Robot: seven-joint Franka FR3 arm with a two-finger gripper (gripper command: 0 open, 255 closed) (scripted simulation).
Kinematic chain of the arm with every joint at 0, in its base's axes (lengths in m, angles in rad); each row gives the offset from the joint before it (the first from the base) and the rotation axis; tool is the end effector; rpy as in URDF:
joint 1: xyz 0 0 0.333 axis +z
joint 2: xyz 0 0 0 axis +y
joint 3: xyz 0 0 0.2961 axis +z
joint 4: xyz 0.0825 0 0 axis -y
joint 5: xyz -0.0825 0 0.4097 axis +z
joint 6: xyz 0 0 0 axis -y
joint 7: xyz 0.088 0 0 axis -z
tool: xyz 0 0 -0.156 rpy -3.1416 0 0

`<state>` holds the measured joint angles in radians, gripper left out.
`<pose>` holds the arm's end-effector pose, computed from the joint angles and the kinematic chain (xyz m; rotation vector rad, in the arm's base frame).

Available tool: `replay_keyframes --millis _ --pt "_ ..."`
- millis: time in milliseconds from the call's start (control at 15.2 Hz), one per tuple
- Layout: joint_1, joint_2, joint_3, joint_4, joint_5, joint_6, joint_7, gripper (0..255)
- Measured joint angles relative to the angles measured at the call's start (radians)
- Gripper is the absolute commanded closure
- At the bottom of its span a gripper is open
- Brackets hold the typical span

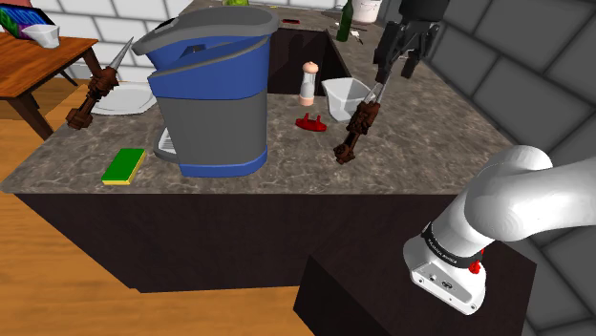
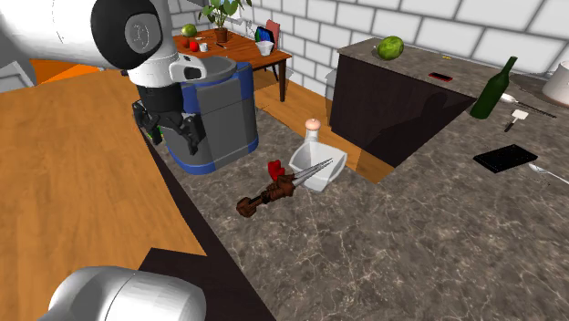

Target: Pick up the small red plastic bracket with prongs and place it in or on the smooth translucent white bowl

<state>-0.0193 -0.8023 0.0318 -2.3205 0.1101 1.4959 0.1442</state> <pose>0.3337 0.0236 0.5446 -3.0492 0.2056 0.0442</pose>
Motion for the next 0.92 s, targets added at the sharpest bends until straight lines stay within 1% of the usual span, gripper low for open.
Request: replay_keyframes --millis 132,264,528,924 --pt "0.0 0.008 -0.005 -0.005 -0.005 0.012 -0.011 0" --pt "0.0 0.029 -0.023 -0.032 -0.021 0.059 -0.051 0" --pt "-0.003 0.112 -0.07 -0.072 -0.06 0.179 -0.15 0" --pt "0.003 0.282 -0.123 -0.084 -0.093 0.363 -0.278 0"
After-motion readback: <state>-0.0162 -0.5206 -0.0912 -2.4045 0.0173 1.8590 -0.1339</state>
